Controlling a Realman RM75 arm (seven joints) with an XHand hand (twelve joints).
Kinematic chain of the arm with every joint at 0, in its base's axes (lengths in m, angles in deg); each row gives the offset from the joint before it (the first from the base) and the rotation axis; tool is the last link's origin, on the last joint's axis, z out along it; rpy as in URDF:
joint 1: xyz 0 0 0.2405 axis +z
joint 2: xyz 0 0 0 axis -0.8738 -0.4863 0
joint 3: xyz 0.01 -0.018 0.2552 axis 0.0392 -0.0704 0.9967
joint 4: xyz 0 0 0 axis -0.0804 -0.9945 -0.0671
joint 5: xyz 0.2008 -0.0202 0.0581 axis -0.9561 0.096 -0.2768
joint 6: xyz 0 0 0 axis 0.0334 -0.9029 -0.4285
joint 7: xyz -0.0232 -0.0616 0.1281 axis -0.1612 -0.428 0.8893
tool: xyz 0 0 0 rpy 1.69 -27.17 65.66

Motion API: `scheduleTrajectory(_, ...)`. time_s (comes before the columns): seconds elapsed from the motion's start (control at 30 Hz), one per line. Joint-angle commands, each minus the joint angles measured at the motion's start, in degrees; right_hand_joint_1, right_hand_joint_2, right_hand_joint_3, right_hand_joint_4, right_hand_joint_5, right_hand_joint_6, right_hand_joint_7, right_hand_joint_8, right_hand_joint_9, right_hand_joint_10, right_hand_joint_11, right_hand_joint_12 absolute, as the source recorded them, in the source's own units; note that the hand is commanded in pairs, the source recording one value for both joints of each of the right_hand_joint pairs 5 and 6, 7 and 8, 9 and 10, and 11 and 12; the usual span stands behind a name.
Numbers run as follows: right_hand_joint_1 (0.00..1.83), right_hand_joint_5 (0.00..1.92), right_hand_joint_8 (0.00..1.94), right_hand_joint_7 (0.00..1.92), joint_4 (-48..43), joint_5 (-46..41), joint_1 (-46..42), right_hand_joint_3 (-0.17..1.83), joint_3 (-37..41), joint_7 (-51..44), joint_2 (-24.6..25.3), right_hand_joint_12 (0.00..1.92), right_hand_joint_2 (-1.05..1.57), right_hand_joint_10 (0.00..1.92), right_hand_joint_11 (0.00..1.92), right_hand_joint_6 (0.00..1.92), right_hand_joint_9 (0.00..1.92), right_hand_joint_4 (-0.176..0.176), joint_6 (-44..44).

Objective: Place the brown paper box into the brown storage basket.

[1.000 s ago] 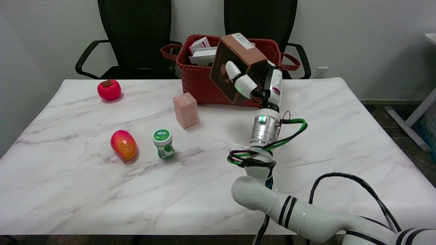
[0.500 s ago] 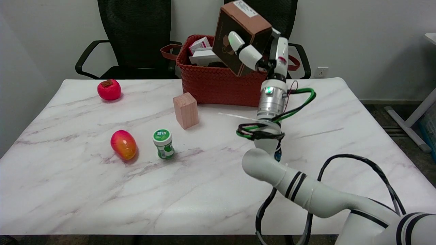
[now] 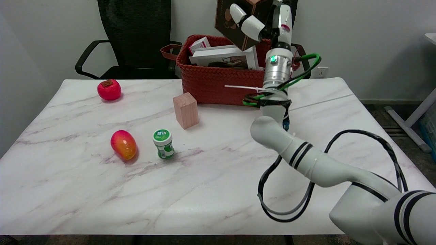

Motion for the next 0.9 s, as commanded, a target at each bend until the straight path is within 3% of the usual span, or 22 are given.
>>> scheduleTrajectory(0.03, 1.16, 1.37, 1.6, 1.6, 14.8, 0.3, 12.9, 0.52, 2.3, 0.9, -1.5, 1.15, 0.95, 1.4, 1.15, 1.37, 1.4, 0.0, 9.5)
scheduleTrajectory(0.23, 1.15, 1.39, 1.58, 1.58, 24.6, 0.9, 17.9, 0.49, 1.6, 8.1, -1.0, 1.12, 0.88, 1.36, 1.12, 1.39, 1.36, 0.0, 12.3)
scheduleTrajectory(0.9, 1.1, 1.38, 1.55, 1.55, 43.3, 5.6, 27.4, 0.36, 0.7, 8.0, -0.7, 1.07, 0.85, 1.31, 1.07, 1.38, 1.31, 0.0, 18.3)
